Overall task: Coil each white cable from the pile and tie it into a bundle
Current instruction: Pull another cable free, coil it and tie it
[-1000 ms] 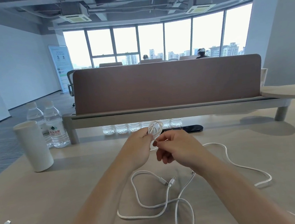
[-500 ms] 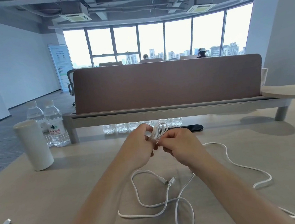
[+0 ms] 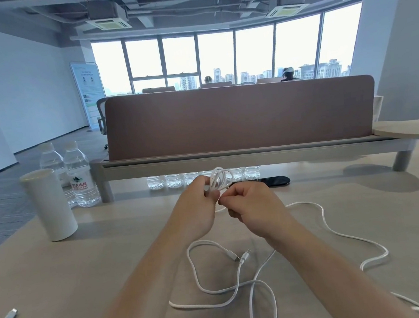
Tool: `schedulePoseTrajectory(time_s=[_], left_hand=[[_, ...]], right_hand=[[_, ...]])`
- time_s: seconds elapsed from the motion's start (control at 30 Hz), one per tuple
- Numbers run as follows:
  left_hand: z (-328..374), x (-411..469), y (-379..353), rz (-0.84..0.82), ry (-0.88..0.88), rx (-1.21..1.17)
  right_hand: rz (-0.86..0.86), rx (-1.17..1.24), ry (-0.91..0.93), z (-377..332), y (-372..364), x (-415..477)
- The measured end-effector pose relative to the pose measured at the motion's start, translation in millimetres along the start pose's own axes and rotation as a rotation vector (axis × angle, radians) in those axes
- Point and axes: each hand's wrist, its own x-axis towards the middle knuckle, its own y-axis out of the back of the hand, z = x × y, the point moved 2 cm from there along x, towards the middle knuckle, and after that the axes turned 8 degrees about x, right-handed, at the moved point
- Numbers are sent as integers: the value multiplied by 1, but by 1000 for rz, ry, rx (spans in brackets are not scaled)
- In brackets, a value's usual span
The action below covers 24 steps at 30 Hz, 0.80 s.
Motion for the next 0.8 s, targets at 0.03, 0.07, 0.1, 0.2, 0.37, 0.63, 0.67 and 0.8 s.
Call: schedulePoseTrajectory(time_s=[0.03,0.07,0.1,0.2,0.37,0.63,0.67,0.8], left_hand=[[1,-1,1,26,-23,58],[2,-2,1,46,-43,100],[2,-3,1,58,-57,129],[1,-1,0,76,-59,186],[-2,1,-5,53,7,92],[-5,4,-15,-45,32,-5],[-7,4,-15,-50,34,-18],[-10,6,-15,-15,59,-72]], right_hand=[[3,-18,5,-1,0,0],[7,-32,10,-2,1,0],[7,-40,13,-3,1,0],[-1,-47,5,-2,1,0],[-52,-139,-2,1,0,0],[9,-195,-6,8,3,3],[8,-144,-21,9,2,4],[4,-29,-43,12,-2,5]])
